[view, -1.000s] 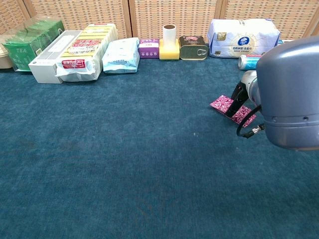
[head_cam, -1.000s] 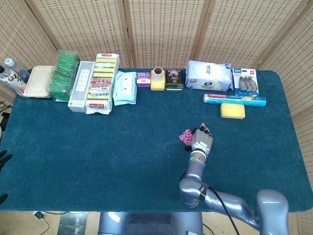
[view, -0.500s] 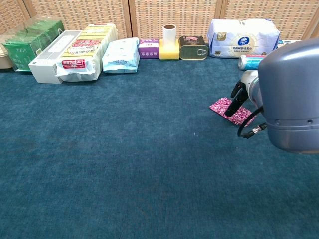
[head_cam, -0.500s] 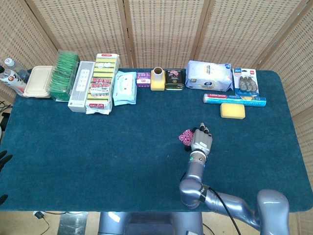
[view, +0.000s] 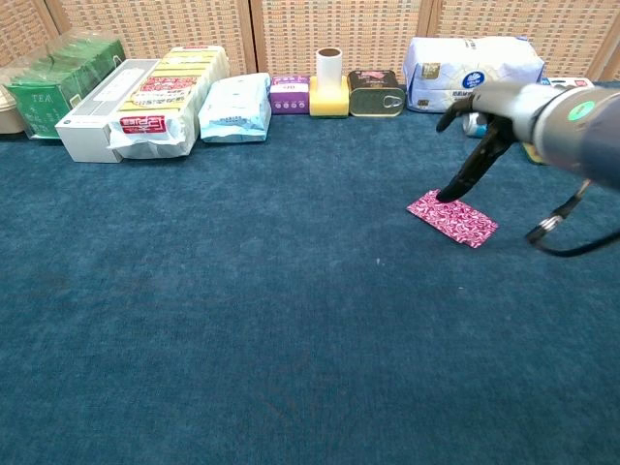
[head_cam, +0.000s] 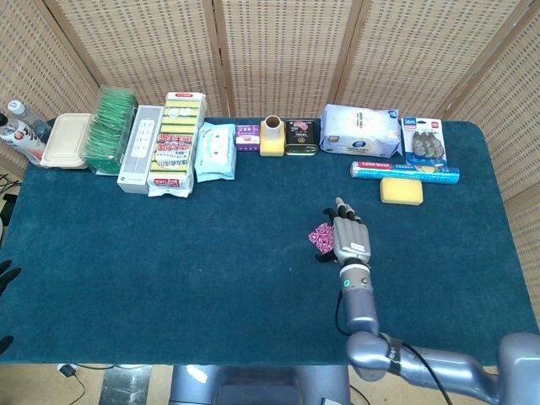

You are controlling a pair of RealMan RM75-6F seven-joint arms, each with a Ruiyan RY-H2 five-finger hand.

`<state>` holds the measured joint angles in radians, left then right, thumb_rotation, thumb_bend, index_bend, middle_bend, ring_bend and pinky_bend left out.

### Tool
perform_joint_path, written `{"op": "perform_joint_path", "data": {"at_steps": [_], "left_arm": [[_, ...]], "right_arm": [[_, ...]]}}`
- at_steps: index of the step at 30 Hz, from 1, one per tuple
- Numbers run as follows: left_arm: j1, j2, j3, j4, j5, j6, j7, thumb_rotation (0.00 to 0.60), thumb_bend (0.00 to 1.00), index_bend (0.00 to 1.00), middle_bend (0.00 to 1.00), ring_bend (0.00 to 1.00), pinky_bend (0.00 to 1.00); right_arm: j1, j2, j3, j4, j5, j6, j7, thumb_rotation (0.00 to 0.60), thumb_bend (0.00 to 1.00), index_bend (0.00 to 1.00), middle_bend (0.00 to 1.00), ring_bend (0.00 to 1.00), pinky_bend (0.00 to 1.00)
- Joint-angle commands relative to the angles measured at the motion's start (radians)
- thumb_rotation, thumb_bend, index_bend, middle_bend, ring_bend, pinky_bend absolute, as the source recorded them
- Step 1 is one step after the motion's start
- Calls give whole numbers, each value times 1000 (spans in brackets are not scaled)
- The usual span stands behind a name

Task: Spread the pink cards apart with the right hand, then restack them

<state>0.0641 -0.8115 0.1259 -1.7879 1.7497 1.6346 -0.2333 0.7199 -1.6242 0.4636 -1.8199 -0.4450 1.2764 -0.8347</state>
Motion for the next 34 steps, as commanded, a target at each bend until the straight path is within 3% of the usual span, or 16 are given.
{"op": "perform_joint_path", "data": {"at_steps": [1,4,6,8,12,16,20,23,27,34], "left_arm": [[5,-4,2,1,7,7,8,600,131,0,0,0,83],[9,-8,7,1,22,12,24,600,131,0,0,0,83],[14,-14,11,1,35,19,39,600,132,0,0,0,83],[17,-17,12,1,40,24,47,600,132,0,0,0,83],[28,-26,17,2,56,38,71,600,132,0,0,0,83],[40,-35,18,3,62,55,98,600,132,0,0,0,83],[62,-64,6,2,62,88,170,600,132,0,0,0,83],[73,-83,-3,1,58,102,211,600,131,0,0,0,83],[83,-102,-17,-4,35,117,241,600,132,0,0,0,83],[75,-116,-41,-26,-12,92,287,600,114,0,0,0,68]], "right_arm": [[-120,197,-119,-93,-266,-192,189,600,104,138,0,0,149],[-183,258,-158,-35,-490,-217,348,595,52,137,0,0,143],[-232,294,-189,40,-676,-219,527,575,35,138,0,0,137],[-252,309,-211,99,-786,-209,641,556,27,138,0,0,135],[-326,329,-281,281,-1007,-66,851,510,6,146,16,0,134],[-405,351,-339,363,-1095,77,861,455,0,166,29,0,113],[-531,415,-414,278,-1163,247,799,450,0,167,29,0,89],[-586,449,-443,207,-1178,308,756,446,0,166,29,0,67],[-621,478,-460,153,-1188,340,736,448,0,164,18,0,10],[-640,521,-466,88,-1180,333,750,451,0,107,0,0,0]]}}
